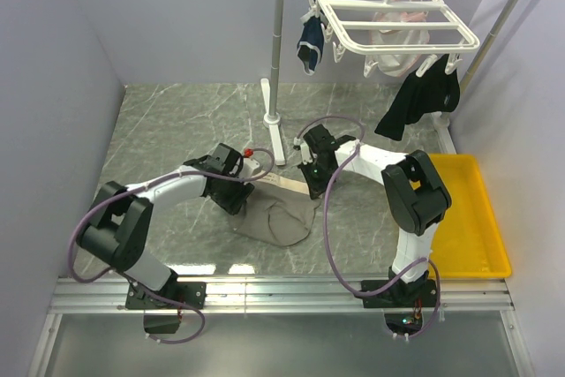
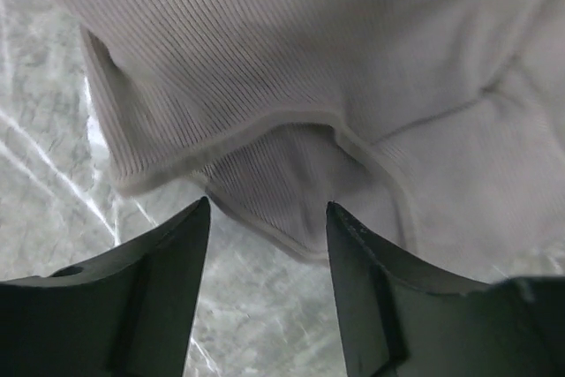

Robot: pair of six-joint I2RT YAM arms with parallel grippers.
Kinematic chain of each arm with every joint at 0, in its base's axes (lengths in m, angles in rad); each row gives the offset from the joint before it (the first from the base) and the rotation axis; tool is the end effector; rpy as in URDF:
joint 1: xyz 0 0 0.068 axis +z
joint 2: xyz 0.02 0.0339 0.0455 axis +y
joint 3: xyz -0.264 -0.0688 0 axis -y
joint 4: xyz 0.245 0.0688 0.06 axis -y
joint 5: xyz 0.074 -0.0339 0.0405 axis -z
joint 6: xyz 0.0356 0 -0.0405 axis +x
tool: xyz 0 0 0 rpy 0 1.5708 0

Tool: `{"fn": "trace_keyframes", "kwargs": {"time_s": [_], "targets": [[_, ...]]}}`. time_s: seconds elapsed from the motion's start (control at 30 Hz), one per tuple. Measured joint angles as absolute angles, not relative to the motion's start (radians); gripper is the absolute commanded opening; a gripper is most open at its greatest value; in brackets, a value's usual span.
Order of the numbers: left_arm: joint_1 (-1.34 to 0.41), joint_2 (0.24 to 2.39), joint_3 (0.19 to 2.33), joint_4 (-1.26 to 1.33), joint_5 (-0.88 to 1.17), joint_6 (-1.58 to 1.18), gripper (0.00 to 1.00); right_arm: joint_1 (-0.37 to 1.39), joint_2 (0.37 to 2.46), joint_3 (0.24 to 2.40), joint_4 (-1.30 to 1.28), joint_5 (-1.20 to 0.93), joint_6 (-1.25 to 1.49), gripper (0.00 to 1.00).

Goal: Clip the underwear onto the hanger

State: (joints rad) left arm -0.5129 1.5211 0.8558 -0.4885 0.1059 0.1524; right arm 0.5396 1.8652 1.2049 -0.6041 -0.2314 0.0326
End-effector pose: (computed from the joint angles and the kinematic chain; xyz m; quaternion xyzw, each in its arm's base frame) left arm 0.2430 -0.1412 0.1731 0.3294 0.9198 -0.0880 0.1941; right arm 0.3044 0.1918 0.1597 -0.2633 0.9459 0.1522 0.1132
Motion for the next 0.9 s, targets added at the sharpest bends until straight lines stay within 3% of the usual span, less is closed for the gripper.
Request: {"fn": "trace_keyframes", "kwargs": {"time_s": [0.03,0.2,0.63,0.9], "targets": [[-0.513,1.542,0.858,-0.483,0.1,0.158,0.58,0.54,1.865,1.205,-0.604,-0.225,0.033,0.0],[-0.513,1.584,0.872,-0.46,0.073,0.177,0.52,0.54,1.863,1.205,-0.606,-0.205,0.027,0.0],[-0.513,1.579,0.863,-0.447,0.072,0.183,0.52,0.518,1.723,1.196,-0.645,-0.171,-0.027,0.0],[-0.513,1.579,0.862,-0.447,0.073,0.182,0.54,0.516,1.77,1.197,-0.654,-0.17,0.004,0.43]]}}
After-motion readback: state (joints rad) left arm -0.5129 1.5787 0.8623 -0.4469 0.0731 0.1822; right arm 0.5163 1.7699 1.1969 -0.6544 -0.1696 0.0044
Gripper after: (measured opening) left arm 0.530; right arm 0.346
